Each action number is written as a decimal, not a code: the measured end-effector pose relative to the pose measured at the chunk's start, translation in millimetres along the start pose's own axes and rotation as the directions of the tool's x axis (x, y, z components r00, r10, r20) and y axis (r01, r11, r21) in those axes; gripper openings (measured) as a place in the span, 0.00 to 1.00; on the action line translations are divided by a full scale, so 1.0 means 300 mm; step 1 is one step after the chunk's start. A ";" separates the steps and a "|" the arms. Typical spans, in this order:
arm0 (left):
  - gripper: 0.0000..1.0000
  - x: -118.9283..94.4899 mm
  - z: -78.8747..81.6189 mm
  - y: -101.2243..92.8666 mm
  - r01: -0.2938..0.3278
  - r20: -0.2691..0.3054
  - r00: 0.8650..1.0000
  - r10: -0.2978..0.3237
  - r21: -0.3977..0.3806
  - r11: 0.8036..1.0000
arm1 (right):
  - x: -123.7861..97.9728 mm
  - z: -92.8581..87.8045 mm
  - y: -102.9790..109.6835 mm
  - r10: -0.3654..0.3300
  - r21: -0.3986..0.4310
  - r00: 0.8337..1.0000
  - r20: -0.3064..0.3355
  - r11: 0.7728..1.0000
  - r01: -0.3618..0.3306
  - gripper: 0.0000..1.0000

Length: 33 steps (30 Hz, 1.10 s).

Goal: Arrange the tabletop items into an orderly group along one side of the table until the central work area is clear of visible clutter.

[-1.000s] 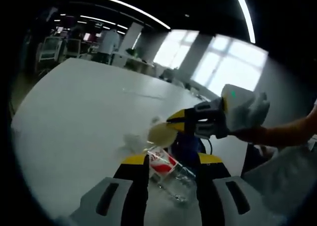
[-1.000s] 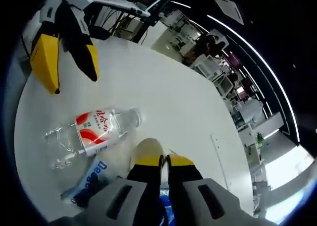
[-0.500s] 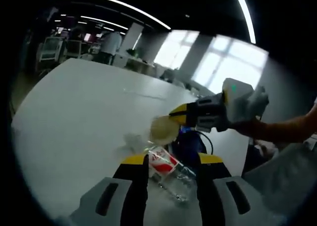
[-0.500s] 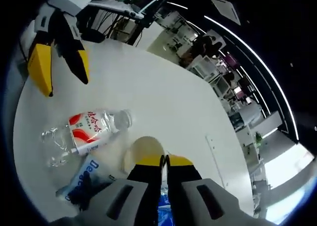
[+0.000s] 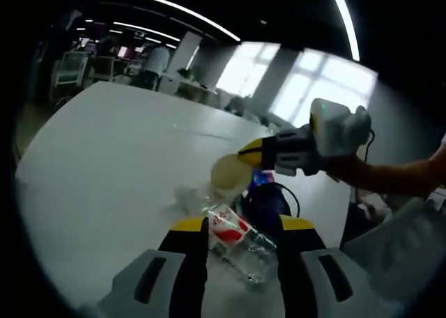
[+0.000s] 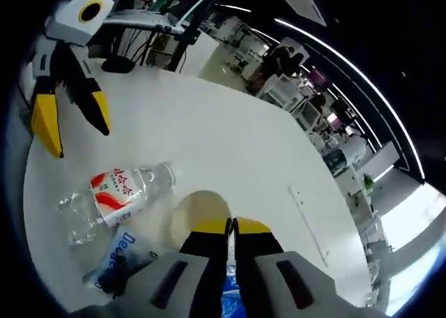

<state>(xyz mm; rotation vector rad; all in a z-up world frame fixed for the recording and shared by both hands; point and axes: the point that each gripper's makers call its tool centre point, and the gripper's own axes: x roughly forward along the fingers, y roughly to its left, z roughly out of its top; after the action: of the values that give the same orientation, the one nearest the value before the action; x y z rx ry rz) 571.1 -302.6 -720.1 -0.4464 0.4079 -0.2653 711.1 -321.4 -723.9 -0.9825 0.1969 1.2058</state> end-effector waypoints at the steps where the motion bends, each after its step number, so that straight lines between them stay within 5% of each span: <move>1: 0.35 0.000 0.001 0.000 0.000 0.001 1.000 0.000 0.000 1.000 | -0.003 0.001 -0.002 -0.001 0.013 1.000 0.003 1.000 0.001 0.00; 15: 0.35 -0.004 -0.011 -0.003 0.002 -0.008 1.000 -0.002 -0.001 1.000 | -0.017 -0.001 -0.030 0.016 0.253 0.999 0.038 0.967 -0.025 0.00; 21: 0.35 -0.005 -0.018 -0.003 0.001 -0.015 1.000 -0.001 0.000 1.000 | -0.014 -0.011 -0.054 0.029 0.433 0.997 0.069 0.900 -0.056 0.00; 24: 0.35 -0.004 -0.019 -0.005 0.002 -0.015 1.000 -0.002 0.000 1.000 | -0.012 -0.026 -0.067 0.034 0.462 0.997 0.065 0.885 -0.060 0.00; 28: 0.35 -0.002 -0.021 -0.007 0.003 -0.017 1.000 -0.003 0.001 1.000 | -0.012 -0.032 -0.071 0.050 0.578 0.995 0.091 0.811 -0.094 0.00; 31: 0.36 0.000 -0.021 -0.007 0.001 -0.015 1.000 -0.001 0.004 1.000 | -0.022 -0.045 -0.066 0.054 0.577 0.995 0.084 0.811 -0.093 0.00; 33: 0.37 0.000 -0.020 -0.004 -0.003 -0.013 1.000 0.003 0.012 1.000 | -0.023 -0.041 -0.054 0.067 0.604 0.993 0.093 0.790 -0.110 0.00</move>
<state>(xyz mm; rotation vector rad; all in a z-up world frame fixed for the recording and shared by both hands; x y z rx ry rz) 568.4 -305.8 -724.5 -0.4327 0.4191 -0.2680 726.5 -335.5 -718.5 -0.3632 0.5496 1.1474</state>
